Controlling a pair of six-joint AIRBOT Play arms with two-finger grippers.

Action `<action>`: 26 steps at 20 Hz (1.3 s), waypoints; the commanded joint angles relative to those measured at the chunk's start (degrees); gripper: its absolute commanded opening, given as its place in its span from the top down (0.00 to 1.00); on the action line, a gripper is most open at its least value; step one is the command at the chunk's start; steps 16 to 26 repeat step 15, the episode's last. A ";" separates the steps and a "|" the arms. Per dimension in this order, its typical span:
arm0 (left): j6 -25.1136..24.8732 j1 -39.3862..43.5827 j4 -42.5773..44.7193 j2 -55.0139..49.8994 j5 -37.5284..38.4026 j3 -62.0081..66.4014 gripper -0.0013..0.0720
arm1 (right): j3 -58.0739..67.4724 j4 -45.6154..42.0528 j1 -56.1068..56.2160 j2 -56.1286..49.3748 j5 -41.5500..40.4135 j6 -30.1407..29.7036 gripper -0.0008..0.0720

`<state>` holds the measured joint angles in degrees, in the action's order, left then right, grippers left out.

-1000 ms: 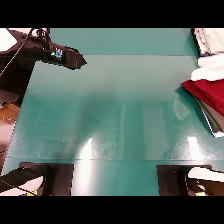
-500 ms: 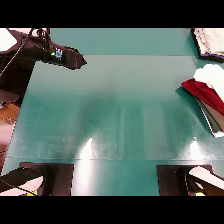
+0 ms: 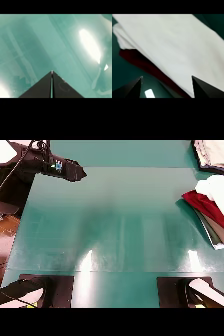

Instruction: Fold the shirts.

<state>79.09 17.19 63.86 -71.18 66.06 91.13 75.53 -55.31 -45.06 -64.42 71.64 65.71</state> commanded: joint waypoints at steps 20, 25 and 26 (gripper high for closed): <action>0.02 0.02 -0.04 0.00 -1.03 0.00 0.94 | -0.17 5.70 30.93 -0.13 -5.29 0.24 0.97; 0.02 0.02 -0.04 0.00 -1.03 0.00 0.94 | -0.17 5.70 30.93 -0.13 -5.29 0.24 0.97; 0.02 0.02 -0.04 0.00 -1.03 0.00 0.94 | -0.17 5.70 30.93 -0.13 -5.29 0.24 0.97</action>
